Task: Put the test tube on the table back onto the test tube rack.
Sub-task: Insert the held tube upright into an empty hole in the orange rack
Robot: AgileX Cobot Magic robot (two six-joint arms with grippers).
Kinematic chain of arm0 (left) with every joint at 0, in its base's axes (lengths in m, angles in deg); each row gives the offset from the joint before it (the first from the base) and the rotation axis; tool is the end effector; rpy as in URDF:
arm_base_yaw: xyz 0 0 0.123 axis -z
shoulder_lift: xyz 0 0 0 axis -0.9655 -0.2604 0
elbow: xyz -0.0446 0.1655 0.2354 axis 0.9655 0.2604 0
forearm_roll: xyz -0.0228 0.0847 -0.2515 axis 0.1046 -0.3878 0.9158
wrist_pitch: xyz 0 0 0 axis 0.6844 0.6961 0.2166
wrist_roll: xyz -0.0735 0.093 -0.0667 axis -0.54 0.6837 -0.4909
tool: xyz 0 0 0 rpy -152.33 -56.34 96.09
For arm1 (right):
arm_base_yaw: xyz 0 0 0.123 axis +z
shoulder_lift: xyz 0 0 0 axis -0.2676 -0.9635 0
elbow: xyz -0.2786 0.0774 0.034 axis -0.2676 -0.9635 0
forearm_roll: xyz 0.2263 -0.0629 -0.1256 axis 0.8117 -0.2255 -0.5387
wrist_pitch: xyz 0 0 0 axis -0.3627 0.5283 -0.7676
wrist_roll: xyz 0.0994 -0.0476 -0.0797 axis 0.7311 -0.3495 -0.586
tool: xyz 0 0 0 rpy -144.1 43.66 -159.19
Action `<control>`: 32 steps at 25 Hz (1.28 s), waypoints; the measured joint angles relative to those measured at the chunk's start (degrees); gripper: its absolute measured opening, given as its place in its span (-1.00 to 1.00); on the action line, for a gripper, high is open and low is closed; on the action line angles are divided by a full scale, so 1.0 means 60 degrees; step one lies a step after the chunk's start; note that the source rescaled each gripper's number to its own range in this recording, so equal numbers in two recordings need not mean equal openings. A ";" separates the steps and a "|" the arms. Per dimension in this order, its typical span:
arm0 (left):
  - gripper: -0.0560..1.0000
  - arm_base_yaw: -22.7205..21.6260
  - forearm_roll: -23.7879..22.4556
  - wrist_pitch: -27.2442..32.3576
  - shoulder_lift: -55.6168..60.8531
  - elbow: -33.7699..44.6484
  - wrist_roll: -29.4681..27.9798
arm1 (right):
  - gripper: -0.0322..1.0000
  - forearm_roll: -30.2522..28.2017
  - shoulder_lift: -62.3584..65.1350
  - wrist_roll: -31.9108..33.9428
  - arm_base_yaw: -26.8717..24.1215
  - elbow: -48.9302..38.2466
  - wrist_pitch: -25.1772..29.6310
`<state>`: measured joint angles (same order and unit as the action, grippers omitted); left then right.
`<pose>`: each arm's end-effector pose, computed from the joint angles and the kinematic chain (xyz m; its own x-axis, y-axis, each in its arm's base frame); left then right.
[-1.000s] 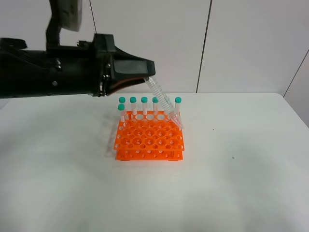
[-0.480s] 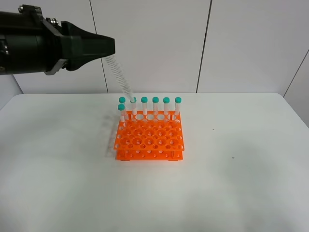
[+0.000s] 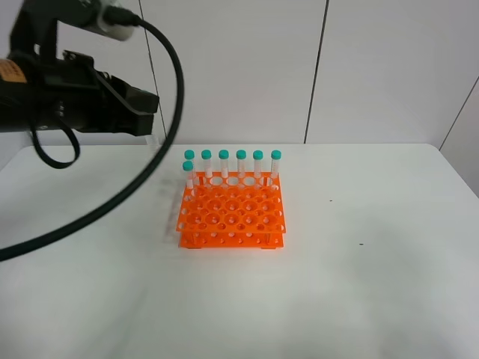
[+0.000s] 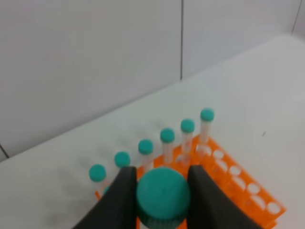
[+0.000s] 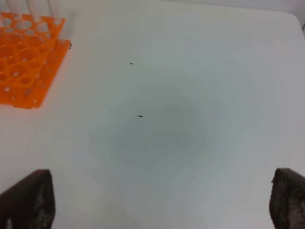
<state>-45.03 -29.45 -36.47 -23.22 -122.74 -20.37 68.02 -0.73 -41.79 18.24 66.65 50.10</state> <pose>0.2840 -0.1635 0.3216 -0.1844 0.2670 -0.9459 0.5315 0.8366 0.1326 0.0440 0.0068 0.2649 -0.4314 -0.0349 -0.9015 -0.0853 0.9964 0.0023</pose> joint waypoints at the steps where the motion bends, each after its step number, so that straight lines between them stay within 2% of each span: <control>1: -0.89 0.0000 -0.0154 -0.0392 -0.0341 0.0000 -0.0077 | 1.00 0.0000 0.0000 0.0000 0.0000 0.0000 0.0000; 4: -0.89 0.0000 -0.0283 -0.1878 -0.1303 -0.0008 -0.0179 | 1.00 0.0000 0.0000 0.0000 0.0000 0.0000 0.0000; 7: -0.89 0.0012 -0.0283 -0.2697 -0.2039 -0.0008 -0.0198 | 1.00 0.0000 0.0000 0.0000 0.0000 0.0000 0.0000; 15: -0.89 0.0030 -0.0313 -0.2191 -0.2382 -0.0094 -0.0869 | 1.00 0.0000 0.0000 0.0000 0.0000 0.0000 0.0000; 19: -0.89 0.0116 -0.0313 -0.1121 -0.2847 -0.0970 -0.0983 | 1.00 0.0000 0.0000 0.0000 0.0000 0.0000 0.0000; 22: -0.89 0.0462 -0.0322 -0.0321 -0.3604 -0.1945 -0.0982 | 1.00 0.0000 0.0000 0.0000 0.0000 0.0000 0.0000; 24: -0.89 0.0704 -0.0322 -0.0394 -0.4089 -0.2348 -0.0984 | 1.00 0.0000 0.0000 0.0000 0.0000 0.0000 0.0000; 26: -0.89 0.0838 -0.0322 -0.0928 -0.4451 -0.2481 -0.1003 | 1.00 0.0000 0.0000 0.0000 0.0000 0.0000 0.0000; 32: -0.89 0.0834 -0.0322 -0.1729 -0.5406 -0.2519 -0.1021 | 1.00 0.0000 0.0000 0.0000 0.0000 0.0000 0.0000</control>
<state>-40.03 -31.38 -46.84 -55.65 -137.86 -26.50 68.02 -0.73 -41.79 18.24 66.65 50.10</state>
